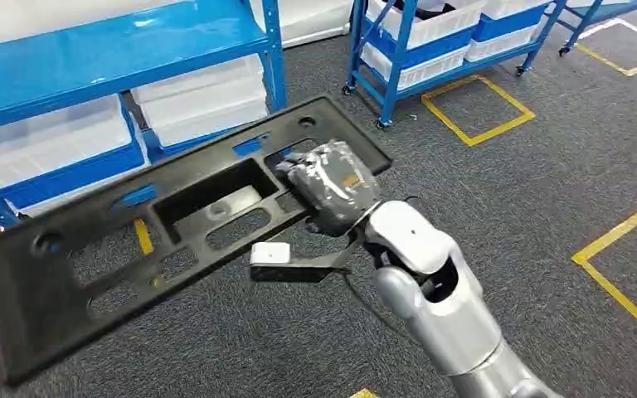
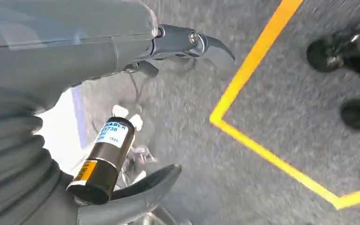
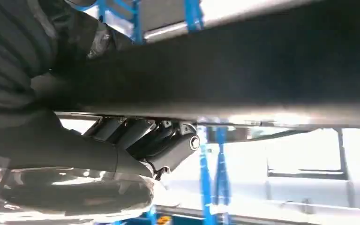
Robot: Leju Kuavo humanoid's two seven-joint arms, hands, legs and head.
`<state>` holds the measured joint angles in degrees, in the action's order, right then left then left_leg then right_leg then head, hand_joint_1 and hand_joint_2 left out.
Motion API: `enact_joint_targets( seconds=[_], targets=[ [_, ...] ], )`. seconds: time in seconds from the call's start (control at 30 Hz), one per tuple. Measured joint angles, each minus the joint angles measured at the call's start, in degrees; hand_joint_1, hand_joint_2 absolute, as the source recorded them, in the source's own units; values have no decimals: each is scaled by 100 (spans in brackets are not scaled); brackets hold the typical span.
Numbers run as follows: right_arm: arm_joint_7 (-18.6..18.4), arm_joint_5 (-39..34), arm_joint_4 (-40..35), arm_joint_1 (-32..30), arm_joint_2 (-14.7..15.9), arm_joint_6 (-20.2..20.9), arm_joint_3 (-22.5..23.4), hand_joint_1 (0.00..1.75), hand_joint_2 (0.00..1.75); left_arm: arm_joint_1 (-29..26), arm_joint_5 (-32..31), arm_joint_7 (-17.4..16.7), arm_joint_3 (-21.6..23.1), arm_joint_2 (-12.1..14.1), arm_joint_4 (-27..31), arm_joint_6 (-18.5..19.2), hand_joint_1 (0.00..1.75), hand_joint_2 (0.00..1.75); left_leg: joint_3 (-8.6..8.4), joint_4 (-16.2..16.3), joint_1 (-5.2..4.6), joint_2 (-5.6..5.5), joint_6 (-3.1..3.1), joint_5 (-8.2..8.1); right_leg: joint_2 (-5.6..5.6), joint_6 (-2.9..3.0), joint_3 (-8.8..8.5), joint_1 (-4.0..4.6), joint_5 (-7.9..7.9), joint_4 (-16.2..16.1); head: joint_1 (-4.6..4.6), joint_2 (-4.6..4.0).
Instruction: Take the parts from the cabinet and place them on the table.
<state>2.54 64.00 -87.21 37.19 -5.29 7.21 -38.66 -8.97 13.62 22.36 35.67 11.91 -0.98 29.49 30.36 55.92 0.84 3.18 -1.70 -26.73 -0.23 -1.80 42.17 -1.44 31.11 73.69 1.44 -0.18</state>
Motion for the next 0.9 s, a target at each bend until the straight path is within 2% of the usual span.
enact_joint_targets(
  seconds=[0.03,0.07,0.1,0.13,0.17,0.23,0.27,0.3,0.33,0.37,0.4,0.43,0.47,0.5,0.53,0.57,0.6,0.63,0.7,0.73,0.77,0.8,0.83,0.87,0.9],
  targets=[
    [0,-16,15,6,-60,2,-71,175,175,34,-18,9,20,24,0,0,0,175,0,29,8,51,29,-19,-42,-12,-268,-11,-230,-441,0,0],
    [0,-35,13,30,-111,13,-146,175,175,46,-59,28,33,37,0,-2,0,175,-1,73,17,100,75,-51,-162,-1,-602,-9,-446,-1021,2,0],
    [0,-70,0,64,-149,39,-210,175,175,43,-100,54,35,50,0,-2,0,175,-4,115,17,158,119,-83,-384,34,-799,22,-409,-1433,2,0],
    [0,-98,-21,79,-173,66,-275,175,175,42,-131,85,35,70,0,2,0,175,-4,135,-21,199,167,-110,-444,94,-799,70,-422,-1414,-6,0],
    [-7,-120,-39,87,-182,88,-335,175,175,30,-177,120,35,105,0,24,0,175,-9,138,-10,233,215,-114,-345,123,-785,85,-431,-1403,0,0],
    [-17,-140,-61,93,-186,116,-447,175,175,44,-249,155,35,179,0,66,0,175,-42,117,14,360,286,-104,-218,184,-750,125,-453,-1419,-2,0],
    [-28,-151,-74,98,-188,129,-481,175,175,49,-276,184,35,214,0,76,0,175,-39,121,16,394,319,-129,-148,247,-776,70,-501,-1477,-4,0],
    [-35,-160,-79,102,-188,133,-503,175,175,51,-295,199,35,240,0,79,0,175,-13,218,58,127,344,-250,-112,283,-779,54,-529,-1512,-4,0],
    [-50,-175,-76,113,-188,138,-519,175,175,29,-308,221,35,254,0,81,0,175,106,505,74,-114,344,-474,-65,322,-765,53,-552,-1518,-7,0],
    [-63,-193,-76,115,-190,138,-549,175,175,1,-310,227,35,262,0,81,0,175,320,996,76,-230,354,-754,10,336,-744,57,-562,-1515,-7,0],
    [-66,-195,-72,109,-190,140,-567,175,175,-18,-321,227,35,269,0,81,0,175,522,1435,75,-273,367,-953,72,349,-726,68,-571,-1511,-7,0],
    [-66,-195,-68,94,-188,142,-578,175,175,-34,-332,234,35,282,0,81,0,175,719,1850,75,-282,378,-1083,150,354,-702,78,-577,-1501,-7,0],
    [-66,-195,-61,76,-177,146,-586,175,175,-39,-339,238,35,282,0,81,0,175,774,1945,76,-282,382,-1033,222,348,-692,79,-583,-1491,-7,0],
    [-66,-195,-55,55,-162,149,-593,175,175,-45,-341,245,35,282,0,87,0,175,698,1778,78,-282,377,-871,293,341,-689,78,-587,-1475,-7,0],
    [-66,-195,-55,43,-149,149,-595,175,175,-48,-341,251,33,290,0,90,0,175,519,1397,86,-298,373,-627,367,336,-687,74,-590,-1457,-7,0],
    [-66,-195,-57,45,-142,147,-595,175,175,-53,-341,256,31,299,0,94,0,175,269,878,105,-362,372,-357,437,323,-685,69,-585,-1429,-7,0],
    [-66,-195,-57,47,-140,144,-595,175,175,-63,-341,262,26,315,0,94,0,175,36,350,142,-609,371,-198,508,289,-667,63,-574,-1388,-4,0],
    [-66,-195,-57,53,-136,144,-595,175,175,-71,-341,264,26,315,0,96,0,175,-13,252,121,-774,369,-296,572,237,-623,106,-575,-1344,-6,0],
    [-66,-195,-57,42,-127,142,-597,175,175,-81,-341,280,20,315,0,105,0,175,17,272,105,-672,322,-273,688,160,-569,75,-627,-1357,-2,0],
    [-66,-195,-57,37,-116,140,-597,175,175,-74,-341,278,20,328,0,105,0,175,0,283,87,-620,292,-259,760,104,-561,69,-665,-1387,-4,0],
    [-66,-195,-57,38,-101,140,-597,175,175,-67,-343,280,20,330,0,111,0,175,0,257,90,-551,244,-226,823,63,-545,77,-689,-1395,-4,0],
    [-66,-197,-57,32,-90,136,-597,175,175,-60,-343,280,18,332,0,109,0,175,-7,215,132,-458,180,-186,627,58,-523,65,-624,-1331,-2,0],
    [-66,-197,-57,45,-77,136,-597,175,175,-62,-343,284,18,332,0,111,0,175,-2,203,117,-406,134,-174,318,44,-442,107,-464,-1151,11,0],
    [-66,-197,-57,45,-77,136,-597,175,175,-81,-339,286,18,330,0,111,0,175,14,204,90,-326,109,-170,133,21,-243,110,-191,-723,2,0],
    [-66,-197,-57,38,-75,136,-599,175,175,-96,-341,284,18,330,0,111,0,175,28,211,71,-248,106,-170,70,9,-19,103,59,-214,7,0]
  ],
)
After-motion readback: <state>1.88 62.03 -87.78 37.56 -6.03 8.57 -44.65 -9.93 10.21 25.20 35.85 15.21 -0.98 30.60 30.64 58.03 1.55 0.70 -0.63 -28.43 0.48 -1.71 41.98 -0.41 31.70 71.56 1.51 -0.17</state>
